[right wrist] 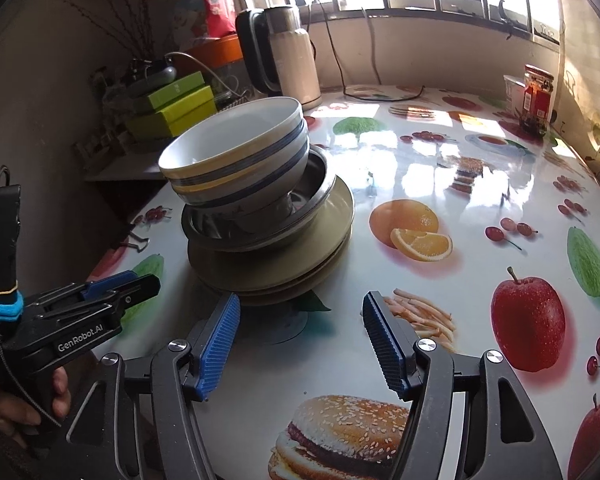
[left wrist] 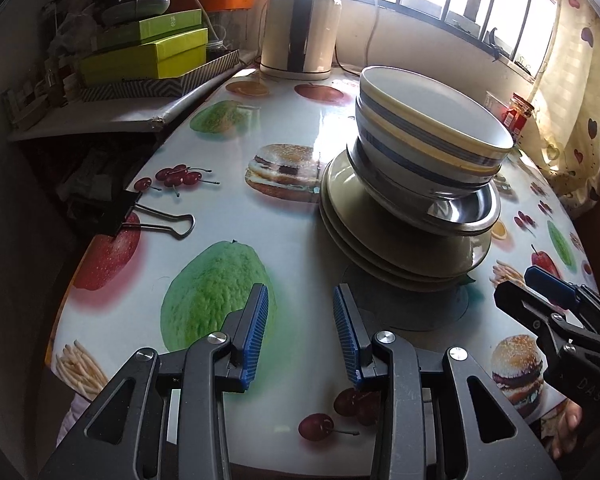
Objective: Organize plates and bowls
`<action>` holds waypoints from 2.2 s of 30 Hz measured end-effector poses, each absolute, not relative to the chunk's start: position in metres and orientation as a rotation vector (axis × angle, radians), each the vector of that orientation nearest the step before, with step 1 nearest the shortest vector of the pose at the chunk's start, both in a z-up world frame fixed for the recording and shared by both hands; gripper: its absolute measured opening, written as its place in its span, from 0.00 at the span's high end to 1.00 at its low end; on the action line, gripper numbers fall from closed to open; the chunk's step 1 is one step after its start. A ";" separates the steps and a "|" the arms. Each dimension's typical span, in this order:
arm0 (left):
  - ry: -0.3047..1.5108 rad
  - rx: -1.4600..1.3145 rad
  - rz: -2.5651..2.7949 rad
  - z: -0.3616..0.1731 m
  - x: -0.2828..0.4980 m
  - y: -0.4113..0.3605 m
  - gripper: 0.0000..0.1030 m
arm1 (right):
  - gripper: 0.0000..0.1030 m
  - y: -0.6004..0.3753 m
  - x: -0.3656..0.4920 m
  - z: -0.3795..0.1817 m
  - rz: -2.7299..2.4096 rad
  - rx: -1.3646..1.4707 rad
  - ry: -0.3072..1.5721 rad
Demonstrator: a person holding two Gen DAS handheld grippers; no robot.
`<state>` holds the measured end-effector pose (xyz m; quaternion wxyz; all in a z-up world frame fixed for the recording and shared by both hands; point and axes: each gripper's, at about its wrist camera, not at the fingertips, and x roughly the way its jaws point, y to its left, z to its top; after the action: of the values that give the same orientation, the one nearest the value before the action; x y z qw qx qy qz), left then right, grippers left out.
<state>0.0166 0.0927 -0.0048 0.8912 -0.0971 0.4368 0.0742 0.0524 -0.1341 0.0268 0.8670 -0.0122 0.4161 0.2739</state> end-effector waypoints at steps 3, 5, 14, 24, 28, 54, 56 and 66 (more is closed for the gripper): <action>0.910 -0.179 0.161 -0.007 0.014 0.089 0.66 | 0.37 -0.134 0.049 0.022 0.579 -0.019 0.887; 0.914 -0.181 0.152 -0.009 0.013 0.087 0.66 | 0.37 -0.133 0.047 0.021 0.568 -0.028 0.885; 0.921 -0.152 0.157 -0.015 0.011 0.079 0.66 | 0.37 -0.130 0.042 0.011 0.538 -0.049 0.912; 0.954 -0.157 0.145 -0.022 0.016 0.078 0.66 | 0.31 -0.129 0.044 0.004 0.508 -0.060 0.940; 0.956 -0.153 0.140 -0.022 0.017 0.077 0.64 | 0.29 -0.130 0.047 -0.001 0.504 -0.045 0.969; 0.964 -0.129 0.150 -0.023 0.019 0.071 0.54 | 0.19 -0.127 0.045 -0.005 0.448 -0.097 0.968; 0.963 -0.131 0.149 -0.023 0.019 0.071 0.54 | 0.19 -0.127 0.045 -0.005 0.447 -0.098 0.968; 0.964 -0.124 0.153 -0.023 0.019 0.070 0.54 | 0.19 -0.127 0.045 -0.005 0.448 -0.096 0.968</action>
<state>0.0193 0.0701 -0.0232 0.8815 -0.0595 0.4626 0.0736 0.0450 -0.1272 -0.0051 0.8601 -0.0457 0.4610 0.2136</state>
